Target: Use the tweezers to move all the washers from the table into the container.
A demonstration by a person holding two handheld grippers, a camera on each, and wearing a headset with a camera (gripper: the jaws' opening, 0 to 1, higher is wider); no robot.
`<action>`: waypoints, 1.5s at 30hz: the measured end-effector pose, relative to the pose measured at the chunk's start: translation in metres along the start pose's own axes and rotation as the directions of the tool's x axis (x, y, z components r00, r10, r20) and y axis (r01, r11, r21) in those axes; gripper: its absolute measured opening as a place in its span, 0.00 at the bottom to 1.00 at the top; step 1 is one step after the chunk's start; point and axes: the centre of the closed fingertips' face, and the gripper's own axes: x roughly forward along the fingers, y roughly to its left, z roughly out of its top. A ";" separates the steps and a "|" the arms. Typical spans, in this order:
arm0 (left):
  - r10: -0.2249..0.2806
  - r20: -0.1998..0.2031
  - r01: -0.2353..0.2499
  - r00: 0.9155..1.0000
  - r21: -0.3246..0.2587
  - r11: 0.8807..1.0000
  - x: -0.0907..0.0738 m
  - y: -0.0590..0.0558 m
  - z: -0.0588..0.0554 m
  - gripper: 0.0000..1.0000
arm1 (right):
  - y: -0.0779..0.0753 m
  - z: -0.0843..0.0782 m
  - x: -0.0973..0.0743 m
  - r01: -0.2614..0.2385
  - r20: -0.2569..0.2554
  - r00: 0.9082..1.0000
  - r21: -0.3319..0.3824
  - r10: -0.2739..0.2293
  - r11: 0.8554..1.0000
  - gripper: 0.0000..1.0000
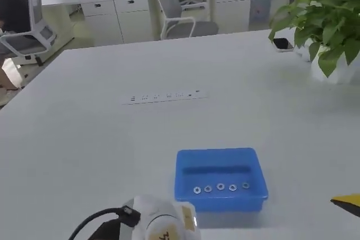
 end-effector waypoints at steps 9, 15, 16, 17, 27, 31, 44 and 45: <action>0.249 0.271 -0.181 0.930 -0.251 0.951 -0.056 0.011 0.015 0.40 | -0.023 0.034 -0.010 0.191 0.196 0.967 -0.119 -0.165 0.974 0.98; 0.475 0.438 -0.248 0.763 -0.480 0.841 -0.104 0.024 0.031 0.71 | -0.032 0.049 -0.019 0.235 0.279 0.939 -0.086 -0.203 0.968 0.99; 0.486 0.449 -0.245 0.750 -0.495 0.834 -0.107 0.024 0.033 0.75 | -0.034 0.051 -0.021 0.241 0.293 0.933 -0.072 -0.211 0.968 0.99; 0.522 0.474 -0.239 0.709 -0.535 0.810 -0.115 0.027 0.036 0.78 | -0.037 0.054 -0.023 0.246 0.311 0.924 -0.040 -0.222 0.968 0.99; 0.672 0.550 -0.294 0.497 -0.622 0.726 -0.146 0.039 0.048 0.99 | -0.047 0.059 -0.028 0.271 0.342 0.901 0.038 -0.268 0.962 0.99; 0.733 0.517 -0.272 0.441 -0.702 0.659 -0.155 0.049 0.037 0.99 | -0.046 0.051 -0.021 0.238 0.303 0.920 0.071 -0.248 0.969 0.99; 0.774 0.458 -0.350 0.437 -0.706 0.615 -0.154 0.060 0.023 0.99 | -0.048 0.044 -0.018 0.233 0.282 0.927 0.079 -0.246 0.969 0.99; 0.775 0.452 -0.356 0.442 -0.704 0.614 -0.153 0.060 0.022 0.99 | -0.049 0.045 -0.019 0.240 0.285 0.925 0.081 -0.253 0.967 0.99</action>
